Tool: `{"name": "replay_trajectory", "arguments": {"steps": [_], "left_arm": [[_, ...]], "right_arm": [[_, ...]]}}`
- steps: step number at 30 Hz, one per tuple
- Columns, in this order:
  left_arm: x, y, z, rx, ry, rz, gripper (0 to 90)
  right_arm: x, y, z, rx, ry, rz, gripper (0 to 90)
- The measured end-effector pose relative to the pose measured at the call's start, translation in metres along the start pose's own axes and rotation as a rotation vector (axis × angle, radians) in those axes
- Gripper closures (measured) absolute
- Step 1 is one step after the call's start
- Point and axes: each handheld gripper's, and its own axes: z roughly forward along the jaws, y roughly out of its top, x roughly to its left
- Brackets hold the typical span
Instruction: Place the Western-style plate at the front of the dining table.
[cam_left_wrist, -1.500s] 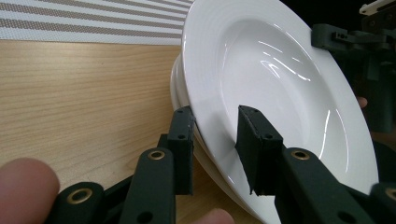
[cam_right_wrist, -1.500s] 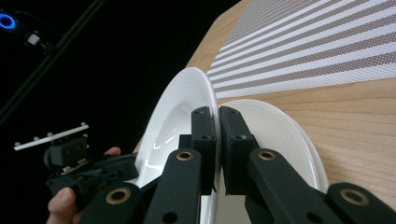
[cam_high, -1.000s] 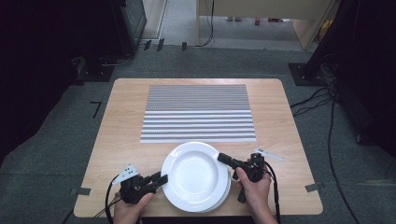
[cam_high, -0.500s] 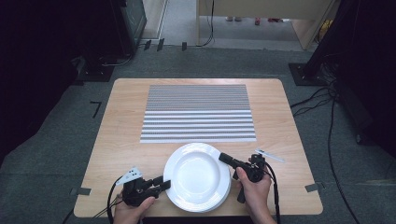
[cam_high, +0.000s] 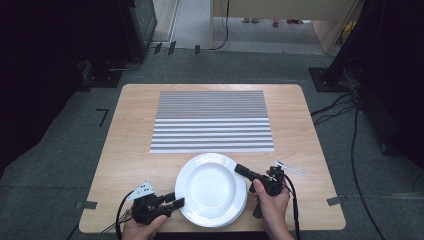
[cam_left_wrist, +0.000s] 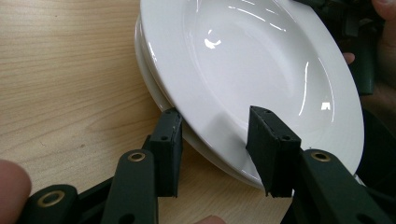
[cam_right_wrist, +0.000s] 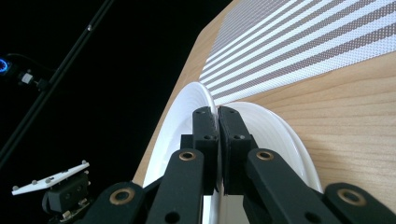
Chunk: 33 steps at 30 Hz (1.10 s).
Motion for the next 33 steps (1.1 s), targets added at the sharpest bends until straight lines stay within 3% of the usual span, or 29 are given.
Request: {"name": "replay_trajectory", "arguments": {"steps": [8, 12, 18, 21, 26, 33], "left_arm": [[0.0, 0.0, -0.001, -0.018, 0.0, -0.007, 58.4], [0.0, 0.002, -0.003, -0.049, -0.014, -0.032, 60.3], [-0.002, 0.004, -0.003, -0.059, -0.009, -0.038, 61.2], [0.0, 0.009, -0.004, -0.084, -0.031, -0.068, 63.0], [-0.001, 0.019, -0.001, -0.094, -0.03, -0.071, 63.9], [0.001, 0.038, 0.0, -0.124, -0.039, -0.11, 67.0]], "right_arm": [[-0.001, -0.001, -0.001, -0.012, 0.014, 0.026, 88.6], [0.001, -0.001, -0.001, -0.023, 0.018, 0.028, 88.5], [0.006, 0.004, -0.002, -0.039, 0.02, 0.005, 88.6], [0.01, 0.008, -0.002, -0.045, 0.024, 0.0, 88.6], [0.016, 0.02, -0.002, -0.067, 0.018, -0.029, 88.4], [0.018, 0.033, 0.001, -0.083, 0.009, -0.066, 87.5]]}}
